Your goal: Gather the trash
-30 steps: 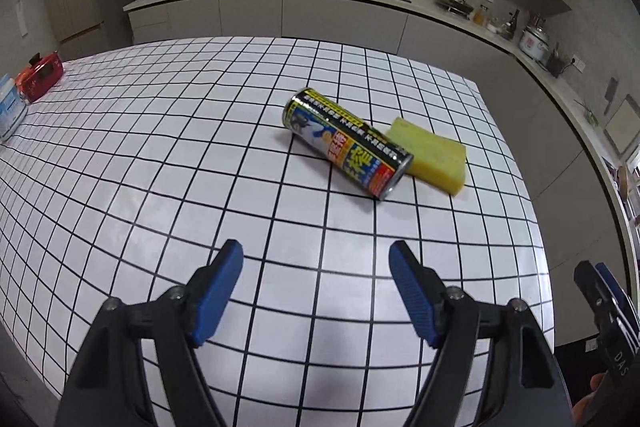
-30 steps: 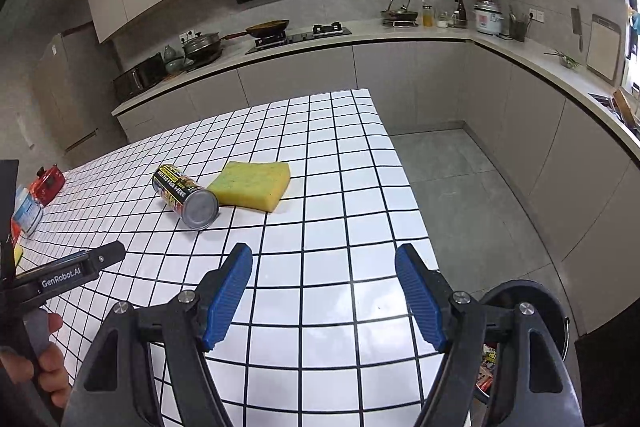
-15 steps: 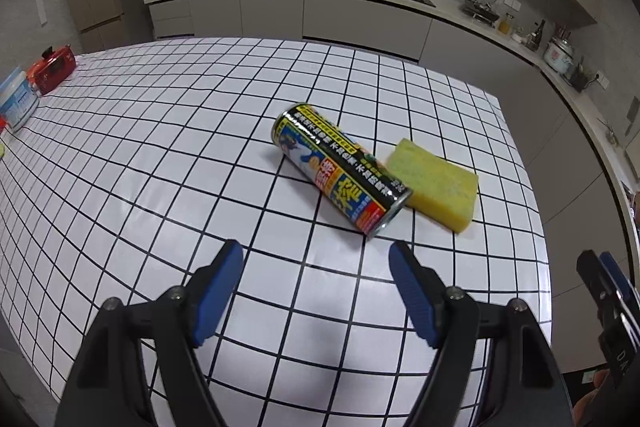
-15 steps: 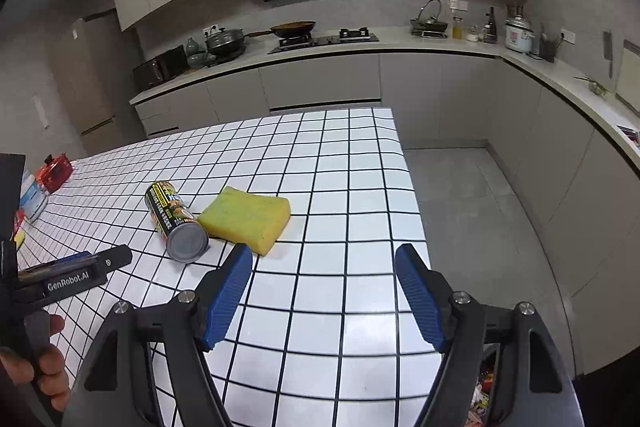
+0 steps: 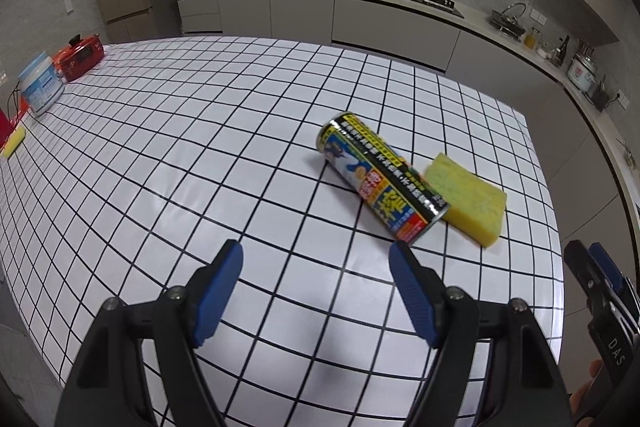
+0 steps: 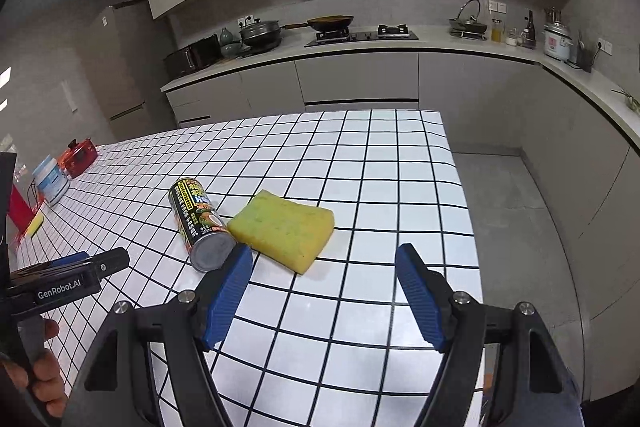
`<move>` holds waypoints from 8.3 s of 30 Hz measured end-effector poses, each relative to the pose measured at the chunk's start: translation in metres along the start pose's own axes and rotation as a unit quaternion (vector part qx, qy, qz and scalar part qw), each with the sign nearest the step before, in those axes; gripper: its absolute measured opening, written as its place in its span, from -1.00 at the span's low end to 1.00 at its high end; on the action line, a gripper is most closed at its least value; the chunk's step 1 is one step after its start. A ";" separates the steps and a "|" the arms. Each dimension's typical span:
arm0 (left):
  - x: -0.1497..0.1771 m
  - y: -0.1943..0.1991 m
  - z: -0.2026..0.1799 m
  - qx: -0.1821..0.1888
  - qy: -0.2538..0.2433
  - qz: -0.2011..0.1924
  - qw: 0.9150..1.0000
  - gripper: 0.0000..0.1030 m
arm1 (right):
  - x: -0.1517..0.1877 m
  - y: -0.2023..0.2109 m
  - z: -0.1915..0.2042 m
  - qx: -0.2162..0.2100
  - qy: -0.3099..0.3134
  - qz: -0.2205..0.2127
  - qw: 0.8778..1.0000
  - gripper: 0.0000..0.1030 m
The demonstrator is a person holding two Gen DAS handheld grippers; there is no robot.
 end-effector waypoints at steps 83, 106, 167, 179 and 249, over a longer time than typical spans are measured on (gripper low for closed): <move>-0.011 -0.056 0.137 -0.115 0.021 0.038 0.992 0.49 | 0.001 -0.091 0.085 -0.033 0.021 0.050 0.998 0.48; -0.007 -0.035 0.093 -0.079 0.009 0.022 0.997 0.49 | -0.001 -0.064 0.045 0.035 0.002 0.033 0.999 0.47; -0.005 -0.081 0.028 0.062 -0.021 0.108 0.992 0.06 | 0.002 -0.130 0.029 -0.110 0.099 0.142 0.979 -0.53; 0.010 -0.040 0.027 0.101 -0.041 0.071 0.992 0.04 | 0.006 -0.074 0.002 -0.080 0.017 0.095 0.992 -0.53; 0.306 0.247 -0.155 0.154 -0.174 -0.113 0.966 0.76 | 0.259 0.370 -0.124 0.117 -0.078 -0.002 0.990 0.64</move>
Point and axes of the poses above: each gripper's, at about its wrist camera, not at the fingertips, and y roughly against the way its jaws point, z to its left, x to its underside, the point moved 3 cm from there along -y, roughly the way its jaws point, and after that the axes turned 7 degrees about -x, right-handed, at the moved point
